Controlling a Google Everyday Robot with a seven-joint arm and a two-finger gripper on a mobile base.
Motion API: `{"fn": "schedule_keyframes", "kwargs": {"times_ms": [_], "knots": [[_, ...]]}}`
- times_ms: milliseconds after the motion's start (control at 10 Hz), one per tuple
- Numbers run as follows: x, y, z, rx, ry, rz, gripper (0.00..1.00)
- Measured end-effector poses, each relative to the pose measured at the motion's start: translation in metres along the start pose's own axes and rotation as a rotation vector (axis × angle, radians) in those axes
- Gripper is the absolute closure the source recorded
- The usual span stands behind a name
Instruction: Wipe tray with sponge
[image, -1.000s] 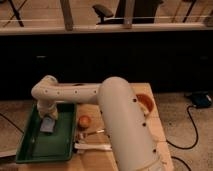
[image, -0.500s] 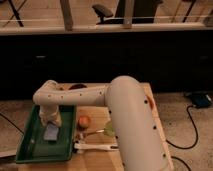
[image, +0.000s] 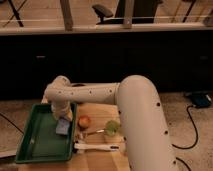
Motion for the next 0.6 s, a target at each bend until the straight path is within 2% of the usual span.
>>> {"fn": "schedule_keyframes", "kwargs": {"times_ms": [300,500,600], "knots": [[0.005,-0.04,0.003,0.019,0.004,-0.072,1.0],[-0.004,-0.077,0.004,0.042,-0.009,-0.149,1.0],[-0.014,-0.087,0.004,0.048,-0.022,-0.182,1.0]]}}
